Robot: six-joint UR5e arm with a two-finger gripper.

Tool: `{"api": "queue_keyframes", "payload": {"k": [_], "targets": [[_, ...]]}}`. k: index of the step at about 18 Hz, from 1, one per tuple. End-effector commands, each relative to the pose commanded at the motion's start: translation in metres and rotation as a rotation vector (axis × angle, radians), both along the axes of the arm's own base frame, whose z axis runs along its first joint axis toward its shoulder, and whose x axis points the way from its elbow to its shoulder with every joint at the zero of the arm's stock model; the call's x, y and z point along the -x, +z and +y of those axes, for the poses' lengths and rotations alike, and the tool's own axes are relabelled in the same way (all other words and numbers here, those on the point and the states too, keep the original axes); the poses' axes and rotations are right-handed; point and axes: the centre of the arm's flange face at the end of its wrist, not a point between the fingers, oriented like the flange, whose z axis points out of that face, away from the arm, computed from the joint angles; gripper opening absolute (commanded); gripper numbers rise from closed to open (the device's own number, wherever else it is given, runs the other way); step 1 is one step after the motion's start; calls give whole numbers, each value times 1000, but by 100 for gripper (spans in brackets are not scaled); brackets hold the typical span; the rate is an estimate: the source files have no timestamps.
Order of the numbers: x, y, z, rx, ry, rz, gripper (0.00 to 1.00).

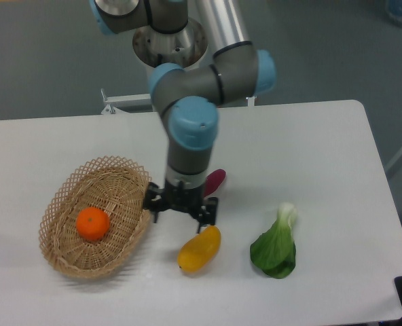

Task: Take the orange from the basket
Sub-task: 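Move the open gripper over the basket and lower onto the orange, then close the gripper around the orange inside the basket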

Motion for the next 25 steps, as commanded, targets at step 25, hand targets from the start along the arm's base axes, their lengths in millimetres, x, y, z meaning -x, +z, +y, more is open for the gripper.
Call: {"api": "queue_keyframes", "payload": {"k": [25], "targets": [[-122,-99,41,168,-152,-51,100]]}}
